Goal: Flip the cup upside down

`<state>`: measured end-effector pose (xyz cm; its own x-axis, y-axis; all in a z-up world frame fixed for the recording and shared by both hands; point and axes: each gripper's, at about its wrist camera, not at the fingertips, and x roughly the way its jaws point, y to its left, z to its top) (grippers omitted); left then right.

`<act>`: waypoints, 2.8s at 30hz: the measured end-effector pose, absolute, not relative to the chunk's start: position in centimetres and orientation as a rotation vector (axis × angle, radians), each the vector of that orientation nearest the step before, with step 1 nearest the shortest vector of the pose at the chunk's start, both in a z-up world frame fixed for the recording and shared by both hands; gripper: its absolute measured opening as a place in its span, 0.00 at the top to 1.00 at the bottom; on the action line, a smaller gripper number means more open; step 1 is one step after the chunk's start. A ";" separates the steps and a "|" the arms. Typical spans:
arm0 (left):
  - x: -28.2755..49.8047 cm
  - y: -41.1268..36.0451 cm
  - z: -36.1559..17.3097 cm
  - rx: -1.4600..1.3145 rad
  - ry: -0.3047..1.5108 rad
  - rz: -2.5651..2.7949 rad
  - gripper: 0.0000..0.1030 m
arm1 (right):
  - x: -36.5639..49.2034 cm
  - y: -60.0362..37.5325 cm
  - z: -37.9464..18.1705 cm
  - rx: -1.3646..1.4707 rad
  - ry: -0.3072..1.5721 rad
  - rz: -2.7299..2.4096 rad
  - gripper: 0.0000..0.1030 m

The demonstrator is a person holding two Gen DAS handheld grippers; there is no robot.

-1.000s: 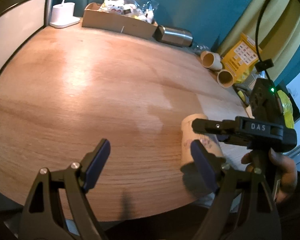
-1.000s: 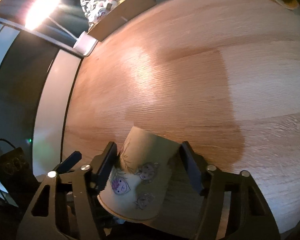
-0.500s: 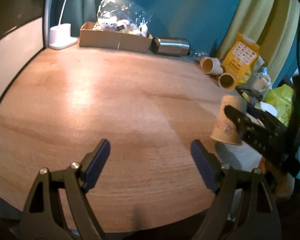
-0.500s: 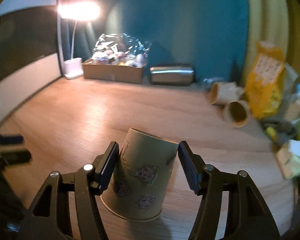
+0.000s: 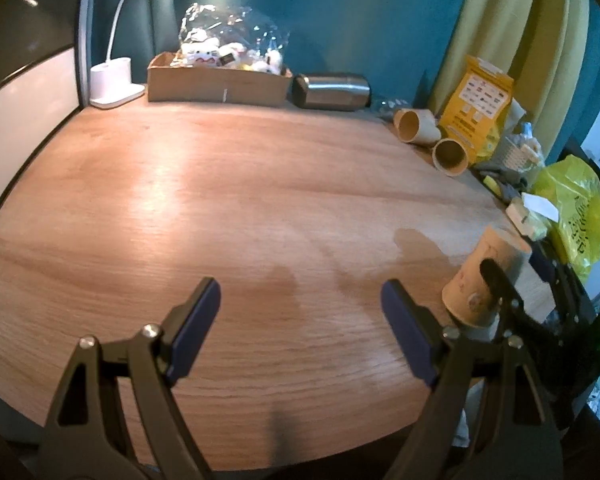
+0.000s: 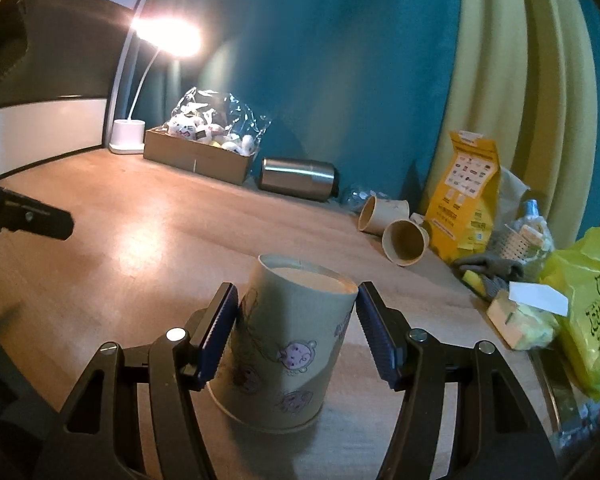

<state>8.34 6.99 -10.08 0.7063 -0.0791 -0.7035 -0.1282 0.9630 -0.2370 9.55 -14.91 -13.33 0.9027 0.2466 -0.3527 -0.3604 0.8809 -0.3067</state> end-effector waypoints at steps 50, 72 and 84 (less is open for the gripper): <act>3.4 3.3 -3.3 -0.203 0.587 0.047 0.15 | 6.6 -18.8 -6.4 -0.116 0.387 0.333 0.24; 2.9 2.9 -3.0 -0.166 0.564 0.086 0.08 | 6.3 -18.4 -6.2 -0.121 0.394 0.336 0.24; 2.8 3.3 -2.9 -0.170 0.556 0.087 0.06 | 6.4 -18.3 -6.3 -0.118 0.395 0.338 0.24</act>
